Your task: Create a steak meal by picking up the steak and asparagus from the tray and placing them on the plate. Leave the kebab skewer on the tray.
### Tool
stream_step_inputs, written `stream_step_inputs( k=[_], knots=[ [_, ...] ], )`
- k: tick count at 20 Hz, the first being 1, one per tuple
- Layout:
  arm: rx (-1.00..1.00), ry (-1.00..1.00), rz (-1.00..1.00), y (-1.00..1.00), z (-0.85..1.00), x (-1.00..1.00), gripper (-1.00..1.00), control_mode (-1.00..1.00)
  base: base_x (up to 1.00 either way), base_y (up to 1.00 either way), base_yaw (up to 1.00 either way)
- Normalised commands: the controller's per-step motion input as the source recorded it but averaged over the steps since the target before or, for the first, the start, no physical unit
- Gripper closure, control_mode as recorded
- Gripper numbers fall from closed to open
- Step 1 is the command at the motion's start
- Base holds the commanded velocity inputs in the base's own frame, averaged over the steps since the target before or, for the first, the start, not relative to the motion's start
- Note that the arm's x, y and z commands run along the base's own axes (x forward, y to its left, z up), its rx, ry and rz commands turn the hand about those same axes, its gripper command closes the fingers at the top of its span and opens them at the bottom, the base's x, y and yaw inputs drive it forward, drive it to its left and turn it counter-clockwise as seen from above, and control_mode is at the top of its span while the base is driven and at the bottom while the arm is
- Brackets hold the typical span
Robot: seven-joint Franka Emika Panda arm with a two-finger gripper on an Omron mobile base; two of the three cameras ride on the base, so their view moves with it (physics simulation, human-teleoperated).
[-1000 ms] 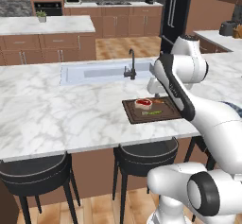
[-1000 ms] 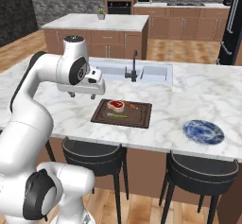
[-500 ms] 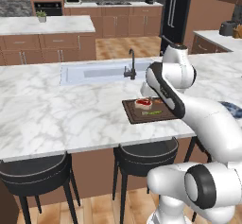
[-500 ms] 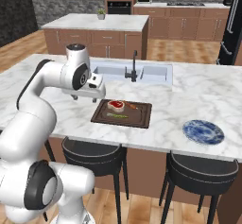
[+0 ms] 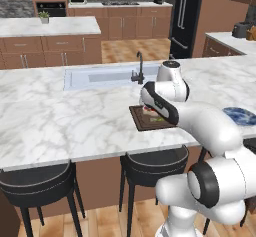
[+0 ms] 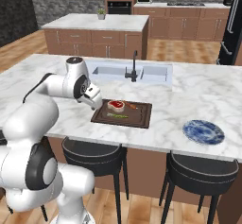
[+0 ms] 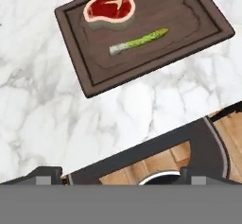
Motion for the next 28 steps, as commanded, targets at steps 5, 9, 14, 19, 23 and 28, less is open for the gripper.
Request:
stream_step_inputs(
  k=[5,9,14,19,23,28],
  knots=[
    [0.11,0.0,-0.34,0.0,-0.29,0.68,-1.0,-1.0,0.0,0.0,0.0],
    [0.09,0.05,-0.2,0.0,-0.07,0.77,-1.0,-1.0,0.0,0.0,0.0],
    [0.05,0.06,-0.09,0.0,-0.13,0.68,-1.0,-1.0,0.0,0.0,0.0],
    [0.0,0.06,-0.03,0.0,-0.24,0.52,-1.0,-1.0,0.0,0.0,0.0],
    [0.0,0.07,-0.04,0.0,-0.32,0.47,-1.0,-1.0,0.0,0.0,0.0],
    [0.0,0.05,-0.06,0.0,-0.34,0.4,-1.0,-1.0,0.0,0.0,0.0]
  ],
)
